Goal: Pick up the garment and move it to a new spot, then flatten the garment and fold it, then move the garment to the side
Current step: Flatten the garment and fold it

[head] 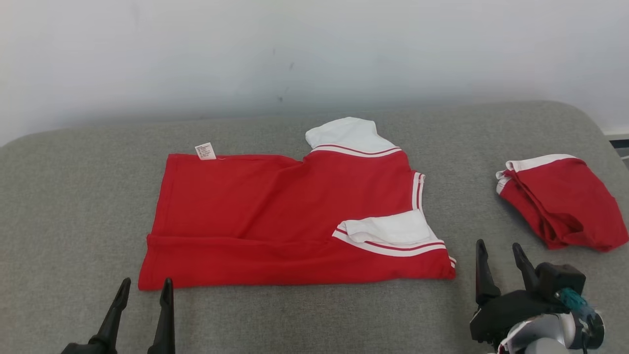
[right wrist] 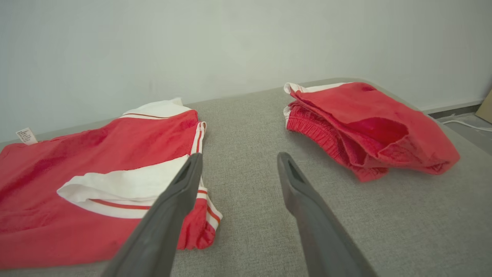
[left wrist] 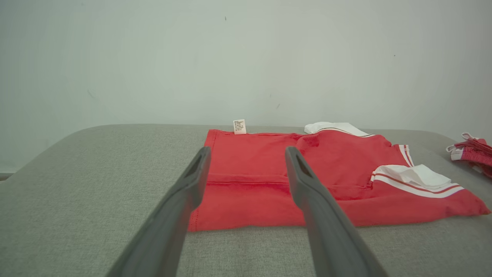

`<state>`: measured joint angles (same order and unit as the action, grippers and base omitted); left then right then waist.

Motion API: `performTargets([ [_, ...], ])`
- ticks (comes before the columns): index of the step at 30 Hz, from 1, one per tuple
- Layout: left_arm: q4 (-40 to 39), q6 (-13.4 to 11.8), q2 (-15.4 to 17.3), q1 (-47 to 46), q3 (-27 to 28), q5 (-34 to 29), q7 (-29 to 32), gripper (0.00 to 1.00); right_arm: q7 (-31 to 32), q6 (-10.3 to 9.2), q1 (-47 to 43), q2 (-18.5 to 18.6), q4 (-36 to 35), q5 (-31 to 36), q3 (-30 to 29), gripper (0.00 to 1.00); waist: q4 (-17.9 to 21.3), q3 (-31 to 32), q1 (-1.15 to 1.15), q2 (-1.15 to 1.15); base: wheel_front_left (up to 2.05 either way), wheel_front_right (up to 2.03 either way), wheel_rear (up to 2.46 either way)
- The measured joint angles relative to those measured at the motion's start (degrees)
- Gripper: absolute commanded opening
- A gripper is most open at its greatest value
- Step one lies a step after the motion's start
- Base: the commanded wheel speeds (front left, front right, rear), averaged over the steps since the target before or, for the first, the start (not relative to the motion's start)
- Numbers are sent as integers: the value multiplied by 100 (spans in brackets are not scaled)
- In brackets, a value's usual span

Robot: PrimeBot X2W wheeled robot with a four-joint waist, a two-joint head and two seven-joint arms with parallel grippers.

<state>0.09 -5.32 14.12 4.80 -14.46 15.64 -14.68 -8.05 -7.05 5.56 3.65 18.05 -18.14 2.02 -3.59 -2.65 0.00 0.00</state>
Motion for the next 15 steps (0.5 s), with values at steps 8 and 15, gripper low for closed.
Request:
performTargets([
  [8,83,82,-37,-82,-43,0,0,100,458,0,371,-7,692,-64,130,100,-178,-114,0,0,0,0,0],
  [15,203,124,-48,-93,29,34,0,100,510,8,556,-23,987,-74,270,100,-261,-174,0,0,0,0,0],
])
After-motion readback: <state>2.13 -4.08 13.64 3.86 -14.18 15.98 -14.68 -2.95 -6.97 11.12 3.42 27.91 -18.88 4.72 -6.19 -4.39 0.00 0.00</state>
